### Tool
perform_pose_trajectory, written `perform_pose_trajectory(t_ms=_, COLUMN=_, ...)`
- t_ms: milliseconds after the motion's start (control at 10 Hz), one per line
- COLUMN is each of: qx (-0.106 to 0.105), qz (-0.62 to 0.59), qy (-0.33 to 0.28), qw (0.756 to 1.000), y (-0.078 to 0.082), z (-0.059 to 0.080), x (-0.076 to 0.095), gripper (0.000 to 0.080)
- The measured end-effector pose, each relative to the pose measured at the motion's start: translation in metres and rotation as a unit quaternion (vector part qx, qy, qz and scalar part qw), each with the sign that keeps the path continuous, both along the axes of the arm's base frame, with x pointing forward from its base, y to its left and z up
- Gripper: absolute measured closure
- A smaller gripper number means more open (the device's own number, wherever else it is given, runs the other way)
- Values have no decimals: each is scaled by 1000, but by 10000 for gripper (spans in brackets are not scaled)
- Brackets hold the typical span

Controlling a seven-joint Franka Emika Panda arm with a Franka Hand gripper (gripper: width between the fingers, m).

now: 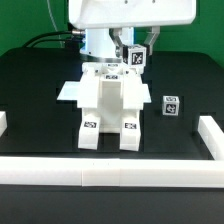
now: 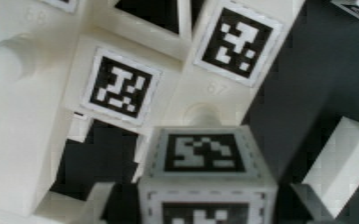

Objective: Assemble chair

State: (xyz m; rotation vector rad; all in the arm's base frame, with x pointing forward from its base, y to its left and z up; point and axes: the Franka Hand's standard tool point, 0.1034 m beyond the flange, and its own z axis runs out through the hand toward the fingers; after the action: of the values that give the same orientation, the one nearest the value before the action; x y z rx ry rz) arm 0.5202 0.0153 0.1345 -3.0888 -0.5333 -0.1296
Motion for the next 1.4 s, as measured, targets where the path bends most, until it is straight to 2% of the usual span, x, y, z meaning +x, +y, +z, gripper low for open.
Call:
perform_pose_trajectory(t_ms=400, qx=-2, qz=7, qy=2, qw=1000, y=-8, z=-2, x=-2, gripper=515)
perform_pose_trajectory(t_ms=1400, qx=1, qz=-25, qy=8, qw=1000, y=-1, z=-7, x=-9, gripper=515)
